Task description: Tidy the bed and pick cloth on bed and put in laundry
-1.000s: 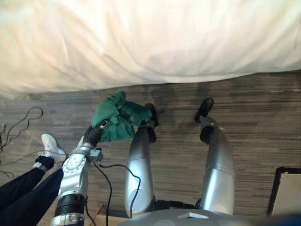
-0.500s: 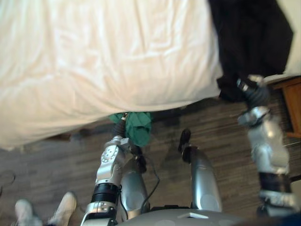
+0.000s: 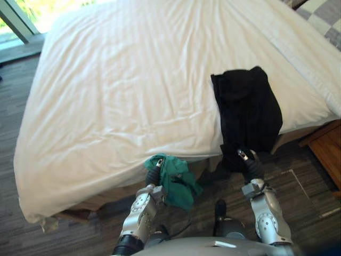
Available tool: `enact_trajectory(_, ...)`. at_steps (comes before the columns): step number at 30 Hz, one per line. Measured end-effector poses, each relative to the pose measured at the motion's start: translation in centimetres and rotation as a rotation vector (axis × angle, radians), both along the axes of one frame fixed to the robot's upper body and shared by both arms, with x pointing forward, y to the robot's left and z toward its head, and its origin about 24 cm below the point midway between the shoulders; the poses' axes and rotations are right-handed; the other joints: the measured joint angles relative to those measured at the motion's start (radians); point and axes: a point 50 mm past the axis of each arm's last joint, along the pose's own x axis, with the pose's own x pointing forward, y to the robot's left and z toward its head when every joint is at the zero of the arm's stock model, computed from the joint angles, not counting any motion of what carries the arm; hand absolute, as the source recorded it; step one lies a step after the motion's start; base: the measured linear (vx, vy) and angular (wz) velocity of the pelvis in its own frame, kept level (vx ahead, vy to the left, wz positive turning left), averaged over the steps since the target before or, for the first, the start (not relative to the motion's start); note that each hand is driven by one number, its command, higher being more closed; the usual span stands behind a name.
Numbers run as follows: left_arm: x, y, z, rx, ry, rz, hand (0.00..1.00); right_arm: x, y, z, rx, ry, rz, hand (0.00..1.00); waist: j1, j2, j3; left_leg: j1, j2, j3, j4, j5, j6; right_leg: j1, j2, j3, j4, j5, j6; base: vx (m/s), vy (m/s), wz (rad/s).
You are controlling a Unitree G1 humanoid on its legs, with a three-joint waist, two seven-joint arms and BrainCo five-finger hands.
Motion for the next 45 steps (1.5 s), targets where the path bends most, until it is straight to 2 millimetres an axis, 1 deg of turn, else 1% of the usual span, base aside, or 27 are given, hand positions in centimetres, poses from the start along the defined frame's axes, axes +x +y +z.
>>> enact_trajectory(1, -0.4, 0.2, -0.4, -0.001, 0.015, -0.001, 1.0, -0.4, 0.1, -0.7, 0.009, 0.027, 0.01, 1.0, -0.002, -0.001, -0.01, 0.005, -0.004, -0.001, -0.002, 0.0, 0.0, 0.023, 0.001, -0.002, -0.034, 0.017, 0.002, -0.02, 0.002, -0.04)
enact_trajectory(4, -1.1, 0.5, -1.1, -0.02, 0.046, 0.02, 1.0, -1.3, 0.2, -1.8, 0.016, 0.071, 0.028, 1.0, -0.001, 0.006, -0.015, 0.035, -0.006, -0.007, -0.03, 0.0, 0.0, 0.042, 0.006, -0.004, -0.037, 0.019, 0.0, -0.03, -0.007, 0.01)
enact_trajectory(6, -1.5, 0.4, -1.3, -0.02, 0.046, 0.027, 1.0, -1.9, 0.3, -2.2, 0.003, 0.091, 0.039, 1.0, -0.002, 0.001, -0.018, 0.043, -0.006, -0.014, -0.032, -0.001, 0.0, 0.052, 0.006, -0.006, -0.041, 0.019, 0.0, -0.08, -0.017, 0.02)
enact_trajectory(9, -1.4, 0.8, -1.0, 0.023, 0.006, 0.033, 1.0, -2.2, 1.0, -2.3, -0.039, 0.094, 0.084, 1.0, -0.005, -0.01, -0.022, 0.039, -0.009, -0.029, -0.032, -0.001, 0.0, 0.053, 0.002, -0.014, -0.041, 0.02, 0.001, -0.06, -0.014, 0.07)
enact_trajectory(13, -0.8, 0.9, 0.2, 0.06, -0.056, 0.015, 1.0, -2.4, 2.1, -1.8, -0.112, 0.076, 0.155, 1.0, -0.004, -0.025, -0.03, 0.032, -0.013, -0.045, -0.034, -0.005, -0.007, 0.052, -0.001, -0.02, -0.041, 0.02, 0.004, -0.03, -0.007, 0.08)
enact_trajectory(15, -0.7, 0.6, 0.4, 0.06, -0.06, 0.005, 1.0, -2.4, 2.6, -1.7, -0.123, 0.071, 0.17, 1.0, -0.006, -0.028, -0.031, 0.029, -0.016, -0.06, -0.041, -0.003, -0.004, 0.054, -0.002, -0.025, -0.035, 0.017, 0.008, 0.0, -0.008, 0.16)
enact_trajectory(17, -0.7, -0.4, 0.3, 0.043, -0.051, -0.006, 1.0, -2.3, 2.5, -1.3, -0.129, 0.06, 0.159, 1.0, -0.013, -0.018, -0.035, 0.002, -0.008, -0.102, -0.044, -0.004, 0.008, 0.035, 0.008, 0.039, 0.0, -0.029, 0.046, 0.03, -0.027, 0.59)
enact_trajectory(18, -0.6, -1.1, 0.3, 0.032, -0.043, -0.021, 1.0, -2.3, 2.4, -1.1, -0.137, 0.057, 0.14, 1.0, -0.027, -0.013, -0.038, -0.027, -0.013, -0.151, -0.044, 0.003, 0.013, 0.011, 0.027, 0.129, 0.055, -0.074, 0.051, 0.05, -0.02, 0.9)
enact_trajectory(19, -0.7, -1.3, 0.2, 0.027, -0.036, -0.025, 1.0, -2.2, 2.4, -1.0, -0.14, 0.055, 0.138, 1.0, -0.031, -0.012, -0.038, -0.034, -0.022, -0.176, -0.046, 0.01, 0.015, 0.007, 0.029, 0.146, 0.074, -0.087, 0.04, 0.11, -0.004, 1.05)
enact_trajectory(20, -1.0, -2.0, 0.0, 0.019, -0.012, -0.029, 1.0, -2.2, 2.4, -1.0, -0.145, 0.059, 0.138, 1.0, -0.022, -0.014, -0.039, -0.036, -0.025, -0.206, -0.052, 0.028, 0.019, 0.004, 0.027, 0.133, 0.108, -0.109, 0.024, 0.1, 0.007, 0.66)
enact_trajectory(23, -1.2, -2.1, -0.2, 0.03, 0.006, -0.024, 1.0, -2.0, 3.1, -0.8, -0.14, 0.039, 0.159, 1.0, -0.005, -0.011, -0.041, -0.04, -0.027, -0.264, -0.073, 0.05, 0.023, 0.008, 0.02, 0.096, 0.155, -0.147, 0.006, 0.11, -0.027, 0.62)
enact_trajectory(26, -1.4, -1.7, -0.4, 0.05, 0.028, 0.011, 1.0, -1.5, 3.8, -0.4, -0.132, 0.011, 0.177, 1.0, 0.01, -0.013, -0.045, -0.047, -0.029, -0.309, -0.089, 0.071, 0.025, 0.012, 0.015, 0.069, 0.173, -0.17, -0.001, 0.06, -0.03, 0.54)
enact_trajectory(29, -2.5, -0.7, -1.2, 0.111, 0.09, 0.076, 1.0, -0.9, 4.5, -0.3, -0.137, -0.009, 0.198, 1.0, 0.022, -0.018, -0.048, -0.078, -0.042, -0.366, -0.089, 0.111, 0.037, 0.025, -0.005, -0.001, 0.178, -0.187, -0.002, 0.0, -0.022, 0.75)
enact_trajectory(30, -3.1, -0.4, -1.7, 0.128, 0.123, 0.099, 1.0, -1.0, 4.6, -0.7, -0.157, 0.008, 0.205, 1.0, 0.025, -0.023, -0.05, -0.09, -0.054, -0.385, -0.097, 0.139, 0.047, 0.039, -0.02, -0.042, 0.188, -0.205, 0.002, -0.05, -0.02, 1.24)
enact_trajectory(31, -4.0, 0.1, -2.2, 0.158, 0.144, 0.118, 1.0, -1.4, 4.6, -1.3, -0.174, 0.04, 0.195, 1.0, 0.024, -0.032, -0.049, -0.101, -0.073, -0.385, -0.101, 0.17, 0.079, 0.056, -0.042, -0.091, 0.212, -0.25, 0.012, -0.05, -0.015, 1.42)
enact_trajectory(32, -4.5, 0.3, -2.4, 0.166, 0.15, 0.13, 1.0, -1.7, 4.5, -1.5, -0.18, 0.055, 0.185, 1.0, 0.024, -0.035, -0.047, -0.107, -0.082, -0.385, -0.103, 0.183, 0.097, 0.067, -0.048, -0.112, 0.218, -0.26, 0.012, -0.05, -0.014, 1.71)
enact_trajectory(33, -5.6, 1.0, -2.6, 0.166, 0.154, 0.17, 1.0, -2.2, 4.0, -1.9, -0.205, 0.084, 0.155, 1.0, 0.033, -0.044, -0.041, -0.105, -0.097, -0.359, -0.121, 0.186, 0.163, 0.101, -0.073, -0.187, 0.216, -0.266, 0.012, -0.03, 0.057, 1.81)
enact_trajectory(34, -6.4, 1.8, -2.7, 0.165, 0.156, 0.204, 1.0, -2.8, 3.2, -2.1, -0.221, 0.101, 0.111, 1.0, 0.043, -0.04, -0.039, -0.108, -0.09, -0.252, -0.102, 0.122, 0.223, 0.137, -0.078, -0.265, 0.224, -0.269, 0.02, -0.01, 0.061, 1.73)
enact_trajectory(35, -6.9, 2.5, -2.7, 0.179, 0.16, 0.221, 1.0, -3.0, 3.0, -2.2, -0.221, 0.11, 0.093, 1.0, 0.057, -0.039, -0.04, -0.108, -0.078, -0.207, -0.081, 0.116, 0.217, 0.155, -0.087, -0.29, 0.238, -0.276, 0.026, 0.02, 0.076, 1.46)
enact_trajectory(36, -8.0, 3.6, -2.6, 0.197, 0.155, 0.248, 1.0, -3.4, 2.4, -2.0, -0.23, 0.105, 0.072, 1.0, 0.079, -0.052, -0.033, -0.112, -0.066, -0.126, -0.04, 0.095, 0.233, 0.185, -0.108, -0.332, 0.255, -0.287, 0.038, 0.06, 0.039, 1.18)
enact_trajectory(37, -9.1, 4.6, -2.3, 0.212, 0.154, 0.282, 1.0, -3.5, 2.0, -1.3, -0.246, 0.078, 0.067, 1.0, 0.093, -0.046, -0.039, -0.125, -0.059, -0.073, 0.001, 0.071, 0.232, 0.204, -0.119, -0.357, 0.263, -0.293, 0.047, 0.04, 0.035, 1.12)
enact_trajectory(39, -9.8, 5.6, -1.7, 0.218, 0.129, 0.309, 1.0, -3.4, 1.4, -0.3, -0.257, 0.019, 0.064, 1.0, 0.108, -0.039, -0.042, -0.154, -0.051, 0.0, 0.042, 0.04, 0.209, 0.21, -0.138, -0.372, 0.264, -0.296, 0.053, 0.07, 0.121, 1.03)
enact_trajectory(40, -9.5, 5.8, -1.3, 0.215, 0.103, 0.311, 1.0, -3.3, 1.1, -0.1, -0.265, 0.003, 0.073, 1.0, 0.107, -0.035, -0.043, -0.167, -0.044, 0.062, 0.058, 0.016, 0.196, 0.225, -0.141, -0.404, 0.238, -0.292, 0.06, 0.09, 0.15, 1.14)
enact_trajectory(42, -8.8, 5.9, -1.1, 0.205, 0.074, 0.296, 1.0, -3.4, 0.9, -0.2, -0.28, 0.007, 0.085, 1.0, 0.096, -0.037, -0.045, -0.171, -0.044, 0.137, 0.067, -0.019, 0.185, 0.264, -0.138, -0.448, 0.179, -0.28, 0.071, 0.09, 0.09, 1.42)
enact_trajectory(43, -8.4, 5.6, -1.0, 0.191, 0.059, 0.274, 1.0, -3.6, 0.5, -0.6, -0.287, 0.025, 0.086, 1.0, 0.083, -0.036, -0.05, -0.173, -0.046, 0.196, 0.077, -0.02, 0.188, 0.301, -0.139, -0.51, 0.147, -0.262, 0.089, 0.13, 0.101, 1.8)
enact_trajectory(44, -8.0, 5.1, -1.0, 0.175, 0.047, 0.246, 1.0, -3.7, 0.1, -1.0, -0.291, 0.044, 0.076, 1.0, 0.077, -0.038, -0.048, -0.179, -0.051, 0.207, 0.086, -0.007, 0.2, 0.317, -0.148, -0.532, 0.155, -0.256, 0.093, 0.13, 0.095, 1.61)
enact_trajectory(45, -7.7, 4.8, -1.0, 0.166, 0.037, 0.225, 1.0, -3.8, -0.2, -1.2, -0.292, 0.058, 0.066, 1.0, 0.078, -0.032, -0.051, -0.179, -0.054, 0.207, 0.086, 0.022, 0.202, 0.327, -0.154, -0.542, 0.172, -0.254, 0.095, 0.14, 0.119, 1.56)
